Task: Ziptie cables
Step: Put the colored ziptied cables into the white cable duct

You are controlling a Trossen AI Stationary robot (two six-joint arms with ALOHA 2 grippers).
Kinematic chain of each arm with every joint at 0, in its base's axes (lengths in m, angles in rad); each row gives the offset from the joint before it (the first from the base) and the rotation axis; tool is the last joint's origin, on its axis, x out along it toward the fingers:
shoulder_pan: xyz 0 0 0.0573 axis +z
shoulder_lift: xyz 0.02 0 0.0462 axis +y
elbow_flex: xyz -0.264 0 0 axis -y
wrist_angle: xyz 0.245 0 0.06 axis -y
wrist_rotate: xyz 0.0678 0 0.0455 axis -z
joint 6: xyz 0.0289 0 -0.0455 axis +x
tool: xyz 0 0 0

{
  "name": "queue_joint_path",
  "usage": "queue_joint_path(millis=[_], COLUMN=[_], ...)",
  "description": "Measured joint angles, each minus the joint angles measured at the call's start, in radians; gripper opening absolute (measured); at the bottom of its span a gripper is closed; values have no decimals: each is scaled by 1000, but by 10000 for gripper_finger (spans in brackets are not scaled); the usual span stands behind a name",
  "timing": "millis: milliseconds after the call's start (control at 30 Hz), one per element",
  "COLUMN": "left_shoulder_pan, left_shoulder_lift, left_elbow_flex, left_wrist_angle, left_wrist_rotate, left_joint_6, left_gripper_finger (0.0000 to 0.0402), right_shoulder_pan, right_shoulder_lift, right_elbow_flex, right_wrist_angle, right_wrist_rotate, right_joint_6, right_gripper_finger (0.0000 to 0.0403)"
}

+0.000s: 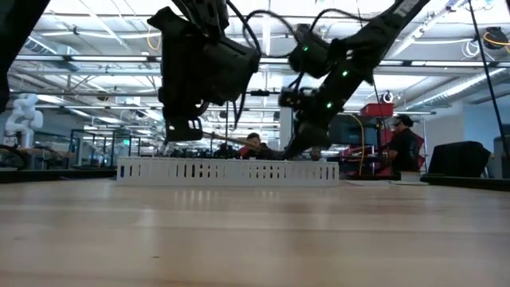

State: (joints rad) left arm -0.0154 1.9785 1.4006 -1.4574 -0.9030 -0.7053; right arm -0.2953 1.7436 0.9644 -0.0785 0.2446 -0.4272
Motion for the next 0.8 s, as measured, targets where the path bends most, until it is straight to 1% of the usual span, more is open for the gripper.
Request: queue_joint_path(millis=[67,167,367,433,533,633,700,800], left_shoulder_pan=[-6,-26,-70,-79,-100,-123,-131,-138], left_shoulder_lift=[0,1,1,1,1,1,1,1], left_elbow_flex=[-3,-23,-105,-135,-168,-169,-164,-155], left_wrist_angle=[-25,6,51,68,92,89,86,57], left_wrist_rotate=[-3,21,68,100,133,148,154,170], left_joint_6=[-20,-13,-16,-19,-14,-14,-14,-14], left_gripper_finger=[0,0,0,0,0,0,0,0], right_shoulder_pan=[2,8,63,84,106,120,129,140], right_shoulder_lift=[40,78,74,69,69,69,65,43], right_elbow_flex=[14,21,21,21,21,21,28,50], right_wrist_angle=[7,10,-9,-15,-19,-24,-44,-136], right_wrist_rotate=[-9,-17,-17,-20,-64,-114,-114,-95], right_joint_6=[3,23,32,46,79,107,126,141], right_gripper_finger=[0,0,0,0,0,1,10,41])
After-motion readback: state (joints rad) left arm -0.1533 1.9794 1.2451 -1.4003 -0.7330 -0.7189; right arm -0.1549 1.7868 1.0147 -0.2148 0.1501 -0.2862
